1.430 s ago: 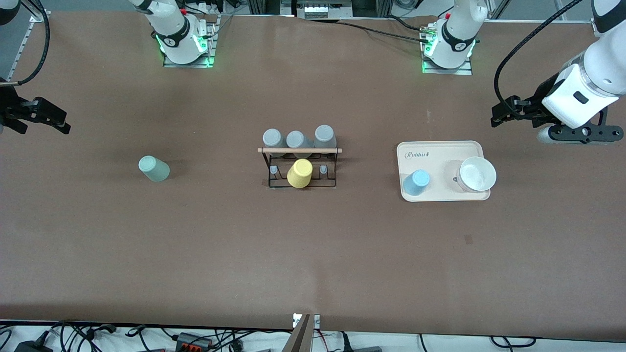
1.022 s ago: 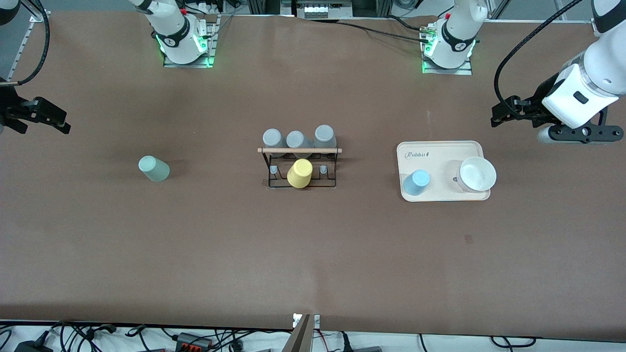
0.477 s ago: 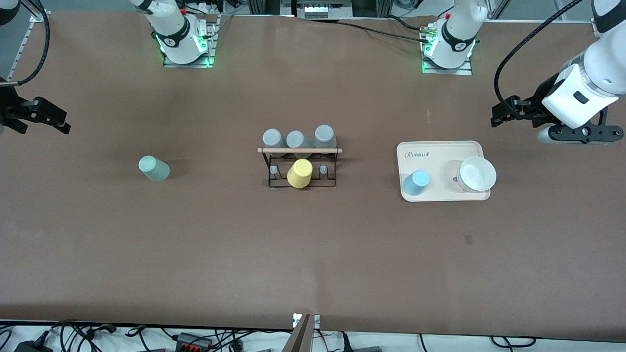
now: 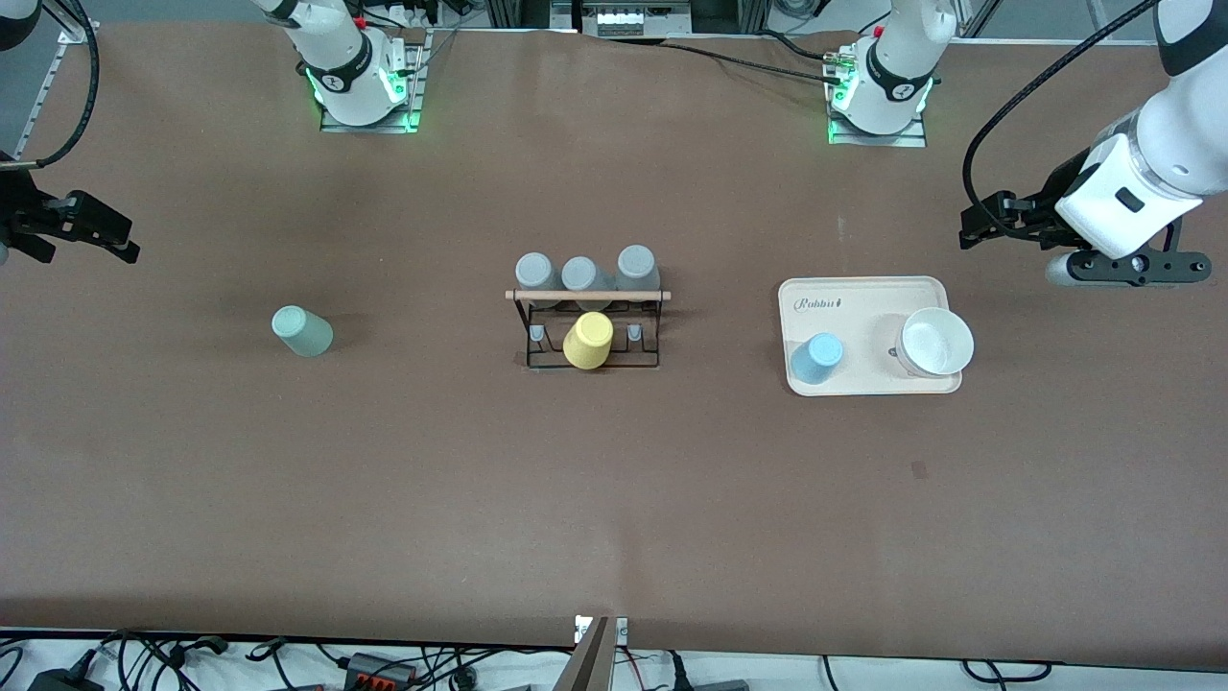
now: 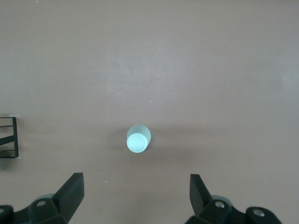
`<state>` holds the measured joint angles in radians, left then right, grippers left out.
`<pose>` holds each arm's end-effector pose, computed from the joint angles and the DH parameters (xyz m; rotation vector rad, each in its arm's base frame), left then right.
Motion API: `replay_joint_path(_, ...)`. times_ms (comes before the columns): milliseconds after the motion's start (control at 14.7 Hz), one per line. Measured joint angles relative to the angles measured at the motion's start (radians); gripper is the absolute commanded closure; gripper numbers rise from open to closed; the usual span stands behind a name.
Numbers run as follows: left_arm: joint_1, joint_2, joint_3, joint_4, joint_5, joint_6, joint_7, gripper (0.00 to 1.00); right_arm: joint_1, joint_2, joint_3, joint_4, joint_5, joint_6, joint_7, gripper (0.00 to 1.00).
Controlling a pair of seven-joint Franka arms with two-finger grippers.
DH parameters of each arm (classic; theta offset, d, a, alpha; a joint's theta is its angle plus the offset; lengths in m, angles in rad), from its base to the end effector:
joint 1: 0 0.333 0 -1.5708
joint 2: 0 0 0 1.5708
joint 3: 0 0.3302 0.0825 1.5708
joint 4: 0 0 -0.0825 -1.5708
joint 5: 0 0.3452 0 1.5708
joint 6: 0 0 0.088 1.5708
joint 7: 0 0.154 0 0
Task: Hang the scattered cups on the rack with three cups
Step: 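Reach the left gripper down to the light blue cup on the tray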
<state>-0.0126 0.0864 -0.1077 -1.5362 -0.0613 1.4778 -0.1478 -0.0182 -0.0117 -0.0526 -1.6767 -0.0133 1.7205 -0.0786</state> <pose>0.5198 -0.0705 0.5549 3.0817 0.0400 -0.2353 0.5250 -0.0392 0.5649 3.1237 0.0147 0.0850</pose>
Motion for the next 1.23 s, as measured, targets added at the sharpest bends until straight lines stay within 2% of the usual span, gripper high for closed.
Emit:
replay_joint_path(272, -0.02, 0.082, -0.004, 0.001, -0.039, 0.022, 0.003, 0.0, 0.0, 0.0, 0.0, 0.0, 0.0, 0.0, 0.0, 0.0)
replay_joint_path(749, -0.106, 0.409, -0.017, -0.009, -0.072, 0.29, 0.002, 0.0, 0.0, 0.003, 0.0, -0.001, 0.0, -0.004, 0.0, 0.0)
replay_joint_path(953, -0.11, 0.46, -0.018, -0.085, -0.072, 0.399, 0.005, 0.0, 0.0, 0.003, 0.0, -0.001, 0.0, -0.004, 0.0, 0.0)
replay_joint_path(1226, -0.115, 0.462, -0.018, -0.15, -0.07, 0.418, 0.006, 0.0, 0.0, 0.003, 0.0, -0.001, 0.0, -0.004, 0.0, 0.0)
